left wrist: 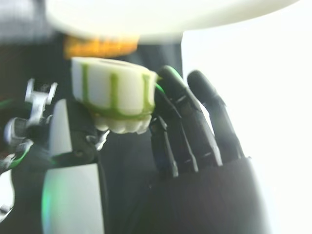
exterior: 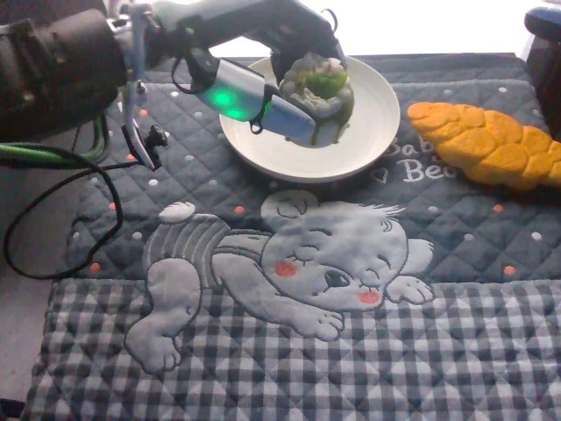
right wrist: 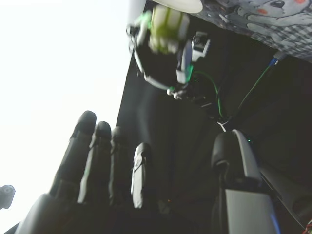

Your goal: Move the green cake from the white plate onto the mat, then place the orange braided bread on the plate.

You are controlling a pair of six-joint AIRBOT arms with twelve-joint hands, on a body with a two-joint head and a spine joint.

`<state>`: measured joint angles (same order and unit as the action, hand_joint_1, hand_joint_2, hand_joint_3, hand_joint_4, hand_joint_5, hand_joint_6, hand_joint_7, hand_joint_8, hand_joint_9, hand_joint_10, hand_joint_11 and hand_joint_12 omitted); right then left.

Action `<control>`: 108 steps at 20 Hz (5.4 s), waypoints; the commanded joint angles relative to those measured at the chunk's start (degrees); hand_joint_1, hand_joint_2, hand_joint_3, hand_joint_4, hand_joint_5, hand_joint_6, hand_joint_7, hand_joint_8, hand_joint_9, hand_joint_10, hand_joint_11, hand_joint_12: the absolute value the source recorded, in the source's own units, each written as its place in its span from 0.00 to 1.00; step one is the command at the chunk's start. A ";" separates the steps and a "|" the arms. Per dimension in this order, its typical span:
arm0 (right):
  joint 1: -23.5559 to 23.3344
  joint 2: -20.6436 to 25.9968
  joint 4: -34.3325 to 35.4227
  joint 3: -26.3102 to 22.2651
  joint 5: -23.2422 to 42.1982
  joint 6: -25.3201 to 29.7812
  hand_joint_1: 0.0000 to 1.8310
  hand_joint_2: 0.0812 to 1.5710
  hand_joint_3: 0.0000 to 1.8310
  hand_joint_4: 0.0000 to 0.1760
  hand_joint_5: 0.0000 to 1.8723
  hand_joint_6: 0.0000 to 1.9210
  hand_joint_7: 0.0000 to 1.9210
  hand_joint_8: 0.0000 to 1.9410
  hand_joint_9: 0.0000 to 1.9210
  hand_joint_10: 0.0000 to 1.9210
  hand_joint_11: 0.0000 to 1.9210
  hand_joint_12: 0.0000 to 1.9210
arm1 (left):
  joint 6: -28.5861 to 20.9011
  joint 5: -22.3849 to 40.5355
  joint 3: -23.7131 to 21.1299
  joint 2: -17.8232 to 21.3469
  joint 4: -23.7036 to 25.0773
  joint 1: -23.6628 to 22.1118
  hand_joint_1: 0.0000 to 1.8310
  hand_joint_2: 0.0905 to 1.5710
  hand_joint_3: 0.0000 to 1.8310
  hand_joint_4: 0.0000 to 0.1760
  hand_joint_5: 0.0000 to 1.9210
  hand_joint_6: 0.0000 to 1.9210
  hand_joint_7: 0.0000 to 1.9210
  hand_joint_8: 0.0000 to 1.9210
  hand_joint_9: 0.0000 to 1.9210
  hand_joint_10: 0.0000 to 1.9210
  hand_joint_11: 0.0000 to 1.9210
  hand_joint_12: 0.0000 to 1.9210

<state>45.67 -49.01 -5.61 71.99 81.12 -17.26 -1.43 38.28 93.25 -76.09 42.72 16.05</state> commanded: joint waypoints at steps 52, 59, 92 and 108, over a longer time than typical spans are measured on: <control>-25.25 -8.57 -13.55 11.86 -35.89 -0.28 0.36 0.36 0.00 0.86 0.10 0.00 0.16 0.00 0.17 0.00 0.04 0.47 | -0.14 19.52 -22.95 11.04 6.25 13.85 0.44 0.75 0.00 0.00 0.28 0.00 0.24 0.00 0.24 0.03 0.00 0.75; -25.24 -11.52 -13.52 14.75 -40.65 -0.27 0.38 0.38 0.00 0.85 0.10 0.00 0.15 0.00 0.11 0.00 0.00 0.40 | 0.12 19.73 -23.02 11.31 5.80 13.89 0.44 0.75 0.00 0.00 0.27 0.00 0.23 0.00 0.28 0.03 0.00 0.90; -19.13 -15.60 -6.58 20.28 -48.60 -0.31 0.76 0.67 0.00 0.00 0.47 0.48 0.56 0.39 0.58 0.50 0.60 0.04 | 6.77 23.29 -26.23 17.05 -1.82 14.56 0.53 0.82 0.00 0.00 0.33 0.77 0.40 0.01 0.25 0.20 0.00 0.80; -19.18 -6.36 -4.68 8.45 -22.46 -1.65 0.77 0.64 0.00 0.00 0.52 0.42 0.66 0.17 0.61 0.49 0.52 0.48 | 12.76 25.04 -24.89 18.32 -9.68 17.25 0.08 0.90 0.00 0.00 0.40 0.00 0.43 0.00 0.42 0.00 0.29 0.43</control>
<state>26.70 -56.38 -13.15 80.09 51.96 -18.94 11.66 57.08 68.47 -58.19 35.92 33.87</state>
